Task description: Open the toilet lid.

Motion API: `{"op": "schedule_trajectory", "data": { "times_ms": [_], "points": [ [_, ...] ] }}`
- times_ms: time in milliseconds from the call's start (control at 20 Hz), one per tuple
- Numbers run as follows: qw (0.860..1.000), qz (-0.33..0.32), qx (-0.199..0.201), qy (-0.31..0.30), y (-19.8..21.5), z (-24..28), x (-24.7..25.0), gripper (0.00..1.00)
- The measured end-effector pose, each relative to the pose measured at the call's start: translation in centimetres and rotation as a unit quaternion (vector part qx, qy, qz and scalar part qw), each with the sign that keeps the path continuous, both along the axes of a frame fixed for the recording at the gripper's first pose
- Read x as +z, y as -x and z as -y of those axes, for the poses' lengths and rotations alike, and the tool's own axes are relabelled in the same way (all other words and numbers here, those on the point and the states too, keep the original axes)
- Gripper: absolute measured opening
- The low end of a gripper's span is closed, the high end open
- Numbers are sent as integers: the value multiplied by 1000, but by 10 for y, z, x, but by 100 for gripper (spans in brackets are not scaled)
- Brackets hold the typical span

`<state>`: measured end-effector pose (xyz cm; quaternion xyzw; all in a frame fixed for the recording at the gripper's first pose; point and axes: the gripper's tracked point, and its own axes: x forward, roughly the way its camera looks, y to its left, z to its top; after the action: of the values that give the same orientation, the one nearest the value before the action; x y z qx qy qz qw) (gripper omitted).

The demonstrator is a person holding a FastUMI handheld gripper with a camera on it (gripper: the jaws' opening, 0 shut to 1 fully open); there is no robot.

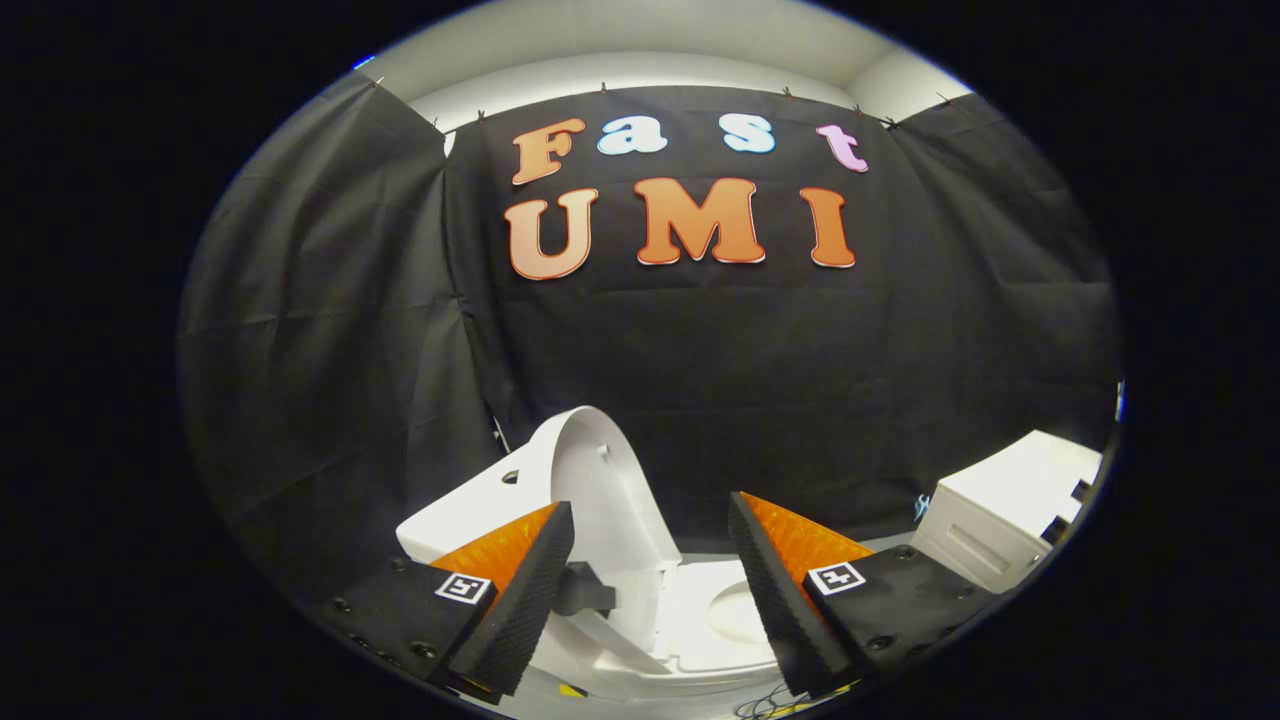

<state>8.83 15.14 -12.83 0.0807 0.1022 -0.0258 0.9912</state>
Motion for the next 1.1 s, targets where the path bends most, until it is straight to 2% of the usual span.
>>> {"op": "schedule_trajectory", "data": {
  "times_ms": [200, 350, 500, 700, 800, 950, 1100],
  "points": [
    [999, 28, -12, 38, -9, 75, 54, 99],
    [998, 39, -43, 30, -16, 129, 93, 98],
    [997, 50, -56, 18, -14, 166, 114, 98],
    [996, 57, -64, 35, -4, 203, 115, 98],
    [996, 63, -62, 22, 2, 210, 109, 98],
    [997, 55, -59, -4, 17, 212, 82, 98],
    [998, 42, -45, 13, 26, 212, 62, 98]
  ]
}}
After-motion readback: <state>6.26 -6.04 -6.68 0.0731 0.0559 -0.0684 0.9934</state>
